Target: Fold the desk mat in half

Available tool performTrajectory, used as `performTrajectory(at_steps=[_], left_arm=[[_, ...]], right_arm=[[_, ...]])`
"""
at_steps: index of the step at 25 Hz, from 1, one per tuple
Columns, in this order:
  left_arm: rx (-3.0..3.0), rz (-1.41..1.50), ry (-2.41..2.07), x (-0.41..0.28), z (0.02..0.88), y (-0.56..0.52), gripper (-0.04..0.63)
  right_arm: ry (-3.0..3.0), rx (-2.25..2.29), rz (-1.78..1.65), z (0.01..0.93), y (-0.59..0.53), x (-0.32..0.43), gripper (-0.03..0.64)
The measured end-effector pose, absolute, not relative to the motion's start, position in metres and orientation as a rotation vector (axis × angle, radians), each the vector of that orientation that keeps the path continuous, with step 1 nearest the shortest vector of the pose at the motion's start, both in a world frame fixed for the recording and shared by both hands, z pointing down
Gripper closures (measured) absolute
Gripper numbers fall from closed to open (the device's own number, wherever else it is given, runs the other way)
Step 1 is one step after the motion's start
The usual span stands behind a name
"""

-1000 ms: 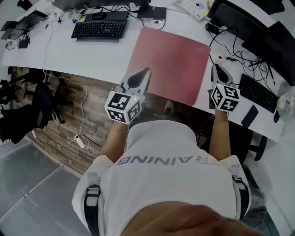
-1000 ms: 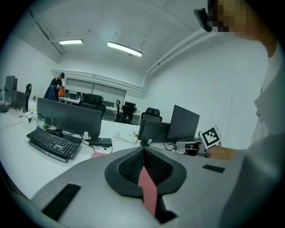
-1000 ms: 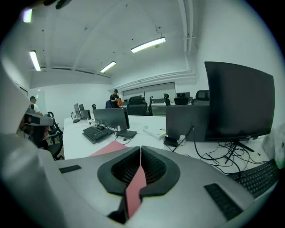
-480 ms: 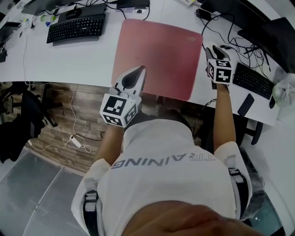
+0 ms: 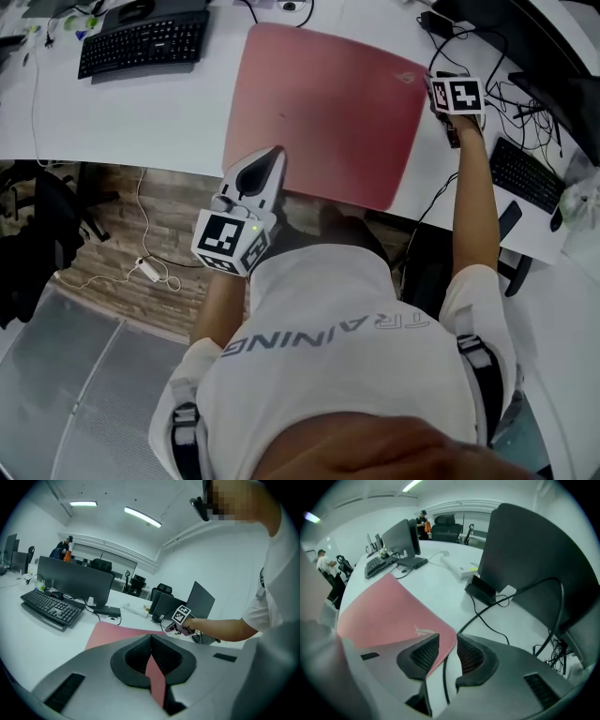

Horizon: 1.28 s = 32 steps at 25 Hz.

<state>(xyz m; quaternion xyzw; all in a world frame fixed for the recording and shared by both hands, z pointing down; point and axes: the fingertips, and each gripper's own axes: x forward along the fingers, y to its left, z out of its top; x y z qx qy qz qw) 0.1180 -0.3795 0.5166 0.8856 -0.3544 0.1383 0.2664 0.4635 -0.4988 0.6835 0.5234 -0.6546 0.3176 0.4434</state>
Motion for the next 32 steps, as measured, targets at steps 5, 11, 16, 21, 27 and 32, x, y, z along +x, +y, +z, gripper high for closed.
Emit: performTrajectory(at_steps=[5,11,16,21,27,32], left_arm=[[2.362,0.382,-0.982,0.109,0.525,-0.384,0.568],[2.335,0.393,-1.003,0.097,0.529,-0.386,0.568],[2.332,0.391,-1.001,0.096,0.531,-0.386,0.568],[2.334,0.393,-0.99,0.094,0.532,-0.383,0.568],[2.326,0.391,-1.003,0.089,0.532,-0.38,0.568],[2.333,0.373,-1.013,0.087,0.527,-0.377,0.568]], right_arm=[[-1.524,1.18,0.931,0.716,-0.504,0.472,0.483],[-1.497,1.156,1.027,0.725,-0.503,0.47,0.493],[-1.511,1.151,1.048,0.726,-0.502,0.469,0.511],[-1.534,1.231,0.917,0.712,-0.502,0.47,0.578],[-1.582,1.325,0.726,0.686,-0.498,0.461,0.581],[-1.668,1.397,0.519,0.657,-0.484,0.438,0.581]])
